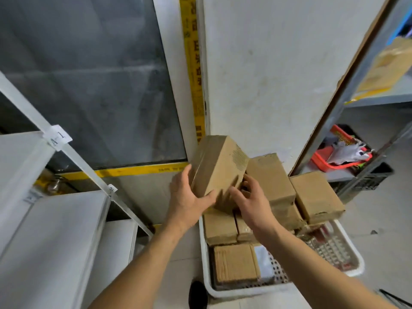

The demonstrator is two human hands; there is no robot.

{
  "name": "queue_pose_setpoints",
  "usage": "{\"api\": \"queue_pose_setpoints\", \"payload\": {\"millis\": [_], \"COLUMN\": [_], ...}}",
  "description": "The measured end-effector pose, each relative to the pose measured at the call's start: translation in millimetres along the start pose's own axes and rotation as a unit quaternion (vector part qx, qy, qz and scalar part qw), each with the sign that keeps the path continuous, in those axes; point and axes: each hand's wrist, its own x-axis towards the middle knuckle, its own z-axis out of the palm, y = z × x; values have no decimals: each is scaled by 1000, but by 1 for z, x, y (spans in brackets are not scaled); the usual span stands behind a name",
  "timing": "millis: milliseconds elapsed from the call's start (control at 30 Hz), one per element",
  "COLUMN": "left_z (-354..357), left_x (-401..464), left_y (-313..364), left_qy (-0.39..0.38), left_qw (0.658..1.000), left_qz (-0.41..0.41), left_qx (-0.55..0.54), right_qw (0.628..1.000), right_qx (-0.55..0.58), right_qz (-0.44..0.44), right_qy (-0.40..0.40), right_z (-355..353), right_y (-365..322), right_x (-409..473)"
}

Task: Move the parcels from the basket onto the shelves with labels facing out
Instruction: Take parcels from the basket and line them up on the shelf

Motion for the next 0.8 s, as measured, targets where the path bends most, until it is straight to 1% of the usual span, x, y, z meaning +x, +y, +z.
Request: {"api": "queue_pose_setpoints", "payload": {"millis": [67, 100, 133, 200, 300, 400, 533, 633, 667, 700, 767, 800], "left_z": [5, 8, 10, 10, 5, 0, -12, -27, -33, -40, -53, -60], "left_x": [-13, -18, -23, -33, -53, -74, -83, -80, -79, -77, -67, -61], "left_y": [10, 15, 20, 29, 37, 49, 58, 53, 51, 49, 42, 34], "left_qy": [48, 65, 77, 79, 56, 25, -45, -76, -65, -31, 61, 81], "left_qw": [992, 986, 982, 979, 986, 990, 992, 989, 989, 991, 994, 994], "left_qz": [73, 91, 99, 118, 139, 142, 101, 73, 66, 62, 45, 19], "left_qx": [90, 122, 142, 144, 74, 1, -56, -105, -117, -117, -83, -67], "right_qw": [998, 994, 989, 976, 958, 955, 963, 968, 967, 964, 954, 950], "right_qx": [36, 67, 93, 138, 194, 199, 184, 158, 157, 167, 187, 193], "right_qz": [-25, -22, -15, -9, 14, 12, -2, 10, 19, 29, 49, 54], "right_qy": [-45, -82, -118, -170, -209, -219, -196, -195, -197, -204, -227, -238], "right_z": [-1, -2, -3, -7, -18, -23, -22, -18, -15, -13, -8, -5], "right_y": [-18, -25, -33, -43, -50, -53, -54, -53, -51, -51, -52, -53], "right_x": [-16, -23, -28, -31, -21, -13, -8, -4, -3, -3, -1, 0]}}
